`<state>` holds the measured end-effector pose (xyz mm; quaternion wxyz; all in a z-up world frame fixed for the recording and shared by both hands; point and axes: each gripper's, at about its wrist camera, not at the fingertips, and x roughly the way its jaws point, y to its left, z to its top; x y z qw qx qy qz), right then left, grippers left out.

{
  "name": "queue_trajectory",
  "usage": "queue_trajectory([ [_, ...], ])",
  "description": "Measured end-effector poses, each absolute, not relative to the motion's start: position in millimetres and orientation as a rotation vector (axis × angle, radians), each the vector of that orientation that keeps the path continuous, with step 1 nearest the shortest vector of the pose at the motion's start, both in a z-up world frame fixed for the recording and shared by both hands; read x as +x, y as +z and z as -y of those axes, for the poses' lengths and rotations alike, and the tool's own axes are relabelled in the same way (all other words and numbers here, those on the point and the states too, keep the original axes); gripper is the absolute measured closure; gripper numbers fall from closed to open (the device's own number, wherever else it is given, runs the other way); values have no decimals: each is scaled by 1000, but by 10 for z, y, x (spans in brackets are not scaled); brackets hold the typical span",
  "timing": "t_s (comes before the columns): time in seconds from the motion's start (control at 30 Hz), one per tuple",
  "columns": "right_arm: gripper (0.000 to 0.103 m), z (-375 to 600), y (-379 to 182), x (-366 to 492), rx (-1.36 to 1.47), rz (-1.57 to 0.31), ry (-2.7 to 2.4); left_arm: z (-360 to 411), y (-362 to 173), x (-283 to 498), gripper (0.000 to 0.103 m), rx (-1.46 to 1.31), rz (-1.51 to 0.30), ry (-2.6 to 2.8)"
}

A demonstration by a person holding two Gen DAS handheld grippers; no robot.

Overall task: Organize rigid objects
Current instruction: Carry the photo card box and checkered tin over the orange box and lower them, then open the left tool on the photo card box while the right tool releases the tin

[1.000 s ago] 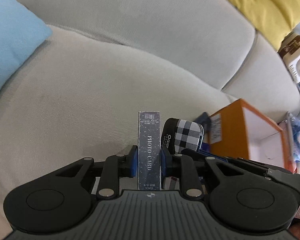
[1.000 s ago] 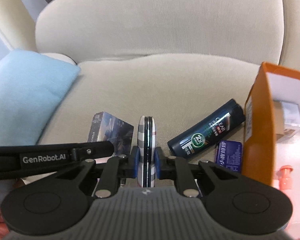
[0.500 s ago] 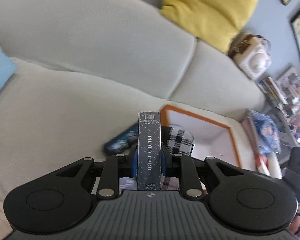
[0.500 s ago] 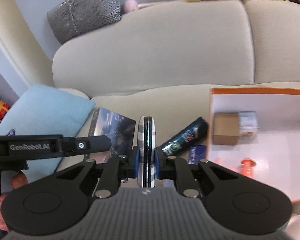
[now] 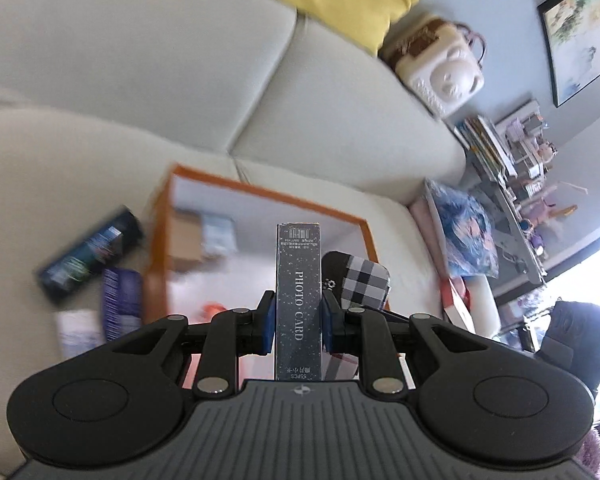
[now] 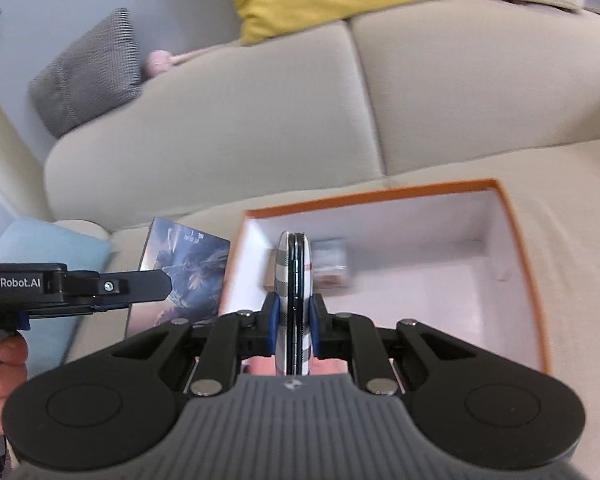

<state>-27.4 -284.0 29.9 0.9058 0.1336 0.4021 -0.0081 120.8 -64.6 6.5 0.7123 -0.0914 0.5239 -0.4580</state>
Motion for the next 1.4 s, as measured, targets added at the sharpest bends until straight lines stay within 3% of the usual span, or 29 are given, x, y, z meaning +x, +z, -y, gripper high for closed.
queue_trajectory([
  [0.7,88,3826,-596,358,268,-1237,1,1487,-1263,1122,78,-154,-1509,-834],
  [1.1,87,3834,-814,581,246,-1341,7,1563,-1347,1025,78,-30,-1554,-766],
  [1.4,84,3730,-870,588,122,-1339,-41,1640,-1161,931,69,248,-1454,-756],
])
